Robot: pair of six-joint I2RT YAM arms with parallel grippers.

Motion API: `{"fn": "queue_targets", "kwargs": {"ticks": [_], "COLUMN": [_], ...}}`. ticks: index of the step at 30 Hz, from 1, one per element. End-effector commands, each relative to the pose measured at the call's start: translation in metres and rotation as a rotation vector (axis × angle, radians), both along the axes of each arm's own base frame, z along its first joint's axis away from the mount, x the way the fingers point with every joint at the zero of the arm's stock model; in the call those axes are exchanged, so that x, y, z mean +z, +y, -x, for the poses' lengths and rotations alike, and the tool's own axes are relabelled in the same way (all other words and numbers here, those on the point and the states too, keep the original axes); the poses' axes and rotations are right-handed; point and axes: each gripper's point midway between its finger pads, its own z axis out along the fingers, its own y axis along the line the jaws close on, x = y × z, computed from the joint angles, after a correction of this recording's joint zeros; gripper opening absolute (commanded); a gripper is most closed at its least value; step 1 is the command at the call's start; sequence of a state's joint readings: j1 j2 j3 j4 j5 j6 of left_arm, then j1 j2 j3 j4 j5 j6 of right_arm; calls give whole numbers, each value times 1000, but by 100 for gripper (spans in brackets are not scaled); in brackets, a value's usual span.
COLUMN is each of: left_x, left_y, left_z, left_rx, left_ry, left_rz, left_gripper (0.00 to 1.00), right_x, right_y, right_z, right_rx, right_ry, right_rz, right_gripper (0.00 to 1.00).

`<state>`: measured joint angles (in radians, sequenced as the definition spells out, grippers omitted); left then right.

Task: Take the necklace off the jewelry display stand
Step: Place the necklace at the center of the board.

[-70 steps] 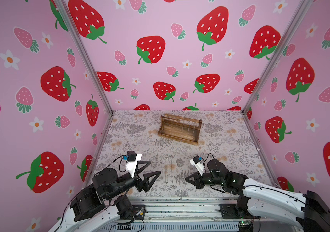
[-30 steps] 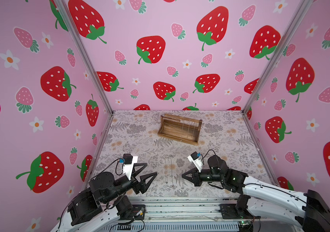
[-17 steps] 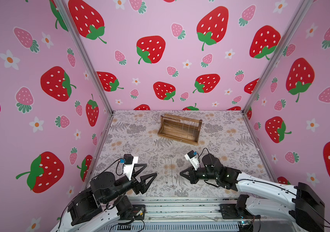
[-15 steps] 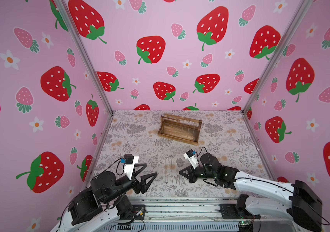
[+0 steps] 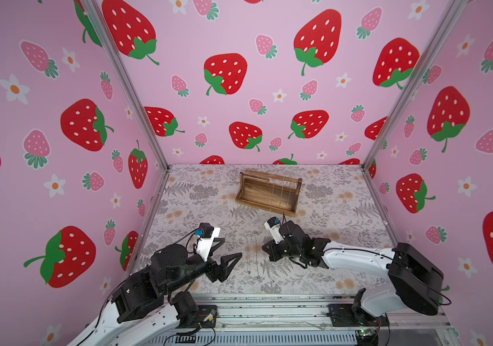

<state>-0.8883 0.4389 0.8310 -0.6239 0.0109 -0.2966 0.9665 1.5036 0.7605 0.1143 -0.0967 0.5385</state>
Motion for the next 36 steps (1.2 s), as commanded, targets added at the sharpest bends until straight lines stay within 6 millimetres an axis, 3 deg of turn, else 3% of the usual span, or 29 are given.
{"fn": "queue_targets", "kwargs": {"ticks": [1,12,36], "left_x": [22,25,22], "left_y": [0,2,0], "left_z": [-3,-7,-2], "left_rx": [-1,16,-14], "left_ry": [-78,-122,-110], "left_rz": [12,6,16], "left_gripper": [86,85,85], "right_x": [-2,-38,-51], "right_y": [-1,-1,5], "right_z": [-23,-52,-70], "right_rx": [-62,-109,-138], "right_ry": [-36,-3,21], "right_rz": [24,88,103], "right_gripper": [0,0,0]}}
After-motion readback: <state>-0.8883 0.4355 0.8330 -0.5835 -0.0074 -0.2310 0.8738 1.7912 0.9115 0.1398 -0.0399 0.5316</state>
